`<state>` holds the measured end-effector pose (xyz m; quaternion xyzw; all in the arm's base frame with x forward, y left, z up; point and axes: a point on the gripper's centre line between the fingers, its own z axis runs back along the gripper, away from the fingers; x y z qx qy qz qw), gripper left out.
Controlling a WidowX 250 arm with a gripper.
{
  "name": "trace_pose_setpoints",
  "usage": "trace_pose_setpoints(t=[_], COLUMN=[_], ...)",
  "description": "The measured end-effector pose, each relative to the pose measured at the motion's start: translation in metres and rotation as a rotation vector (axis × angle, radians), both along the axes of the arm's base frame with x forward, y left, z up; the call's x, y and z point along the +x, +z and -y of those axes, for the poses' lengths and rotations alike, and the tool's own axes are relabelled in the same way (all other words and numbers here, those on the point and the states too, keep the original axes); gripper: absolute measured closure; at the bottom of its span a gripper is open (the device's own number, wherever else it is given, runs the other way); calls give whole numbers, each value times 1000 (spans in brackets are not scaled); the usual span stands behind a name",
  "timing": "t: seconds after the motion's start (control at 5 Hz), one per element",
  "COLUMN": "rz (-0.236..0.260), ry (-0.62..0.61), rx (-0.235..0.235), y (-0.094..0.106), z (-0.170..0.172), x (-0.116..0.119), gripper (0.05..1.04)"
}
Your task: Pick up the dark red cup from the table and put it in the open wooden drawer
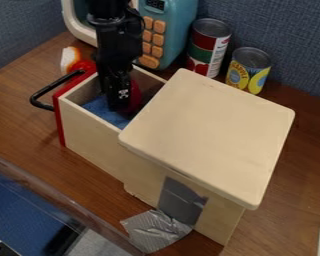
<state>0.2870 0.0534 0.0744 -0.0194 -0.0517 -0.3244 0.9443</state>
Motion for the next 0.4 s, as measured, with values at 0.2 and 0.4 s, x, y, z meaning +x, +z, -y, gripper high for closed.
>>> trace_pose_setpoints(t=[0.2, 0.4], rz=[12, 92], ry=[4, 25], rx=[-14, -22], y=[12, 52], z=[0, -10], x=[-9, -24], gripper=[98, 79])
